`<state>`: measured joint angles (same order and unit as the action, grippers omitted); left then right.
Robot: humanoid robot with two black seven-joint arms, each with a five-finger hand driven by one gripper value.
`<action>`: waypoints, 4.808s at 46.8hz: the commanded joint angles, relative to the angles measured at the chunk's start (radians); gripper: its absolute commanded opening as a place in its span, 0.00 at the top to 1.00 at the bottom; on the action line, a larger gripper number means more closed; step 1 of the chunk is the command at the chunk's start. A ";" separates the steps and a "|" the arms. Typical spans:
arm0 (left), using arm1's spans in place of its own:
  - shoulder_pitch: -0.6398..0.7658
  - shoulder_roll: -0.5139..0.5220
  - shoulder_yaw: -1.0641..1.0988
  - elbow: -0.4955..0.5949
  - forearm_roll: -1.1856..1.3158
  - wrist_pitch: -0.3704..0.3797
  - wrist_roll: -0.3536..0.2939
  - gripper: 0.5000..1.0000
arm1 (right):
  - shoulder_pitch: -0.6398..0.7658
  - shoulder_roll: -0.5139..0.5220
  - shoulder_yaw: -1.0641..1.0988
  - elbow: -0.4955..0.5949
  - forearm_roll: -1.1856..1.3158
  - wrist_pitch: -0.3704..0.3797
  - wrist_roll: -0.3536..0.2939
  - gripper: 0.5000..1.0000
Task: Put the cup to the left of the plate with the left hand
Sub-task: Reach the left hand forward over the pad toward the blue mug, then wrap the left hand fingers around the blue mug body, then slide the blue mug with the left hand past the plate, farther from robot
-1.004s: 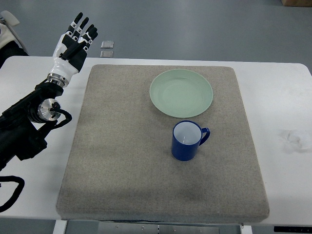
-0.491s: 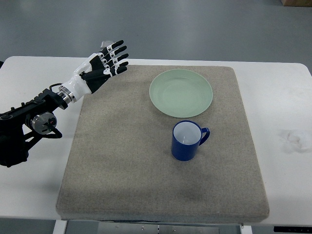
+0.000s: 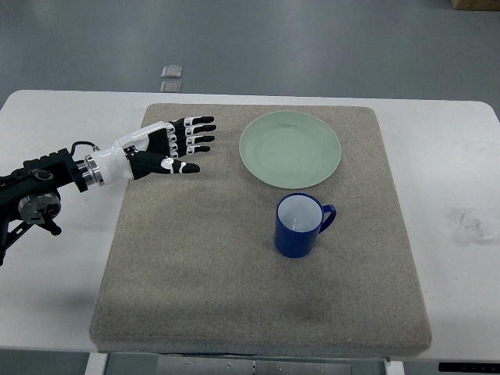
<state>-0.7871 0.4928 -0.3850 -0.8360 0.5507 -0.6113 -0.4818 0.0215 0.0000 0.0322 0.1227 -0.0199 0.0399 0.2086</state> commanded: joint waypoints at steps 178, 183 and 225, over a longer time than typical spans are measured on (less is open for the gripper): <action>-0.017 -0.296 0.055 -0.045 0.158 0.000 0.023 0.65 | 0.000 0.000 0.000 0.000 0.000 0.000 0.000 0.14; -0.018 -0.292 0.008 -0.045 0.156 0.016 0.023 0.65 | 0.000 0.000 0.000 0.000 0.000 0.000 0.000 0.14; 0.040 -0.043 -0.161 0.067 0.023 0.219 0.011 0.55 | 0.000 0.000 0.000 0.000 0.000 0.000 0.000 0.14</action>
<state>-0.7547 0.4356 -0.5467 -0.7684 0.5730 -0.3932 -0.4672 0.0214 0.0000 0.0322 0.1227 -0.0199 0.0399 0.2086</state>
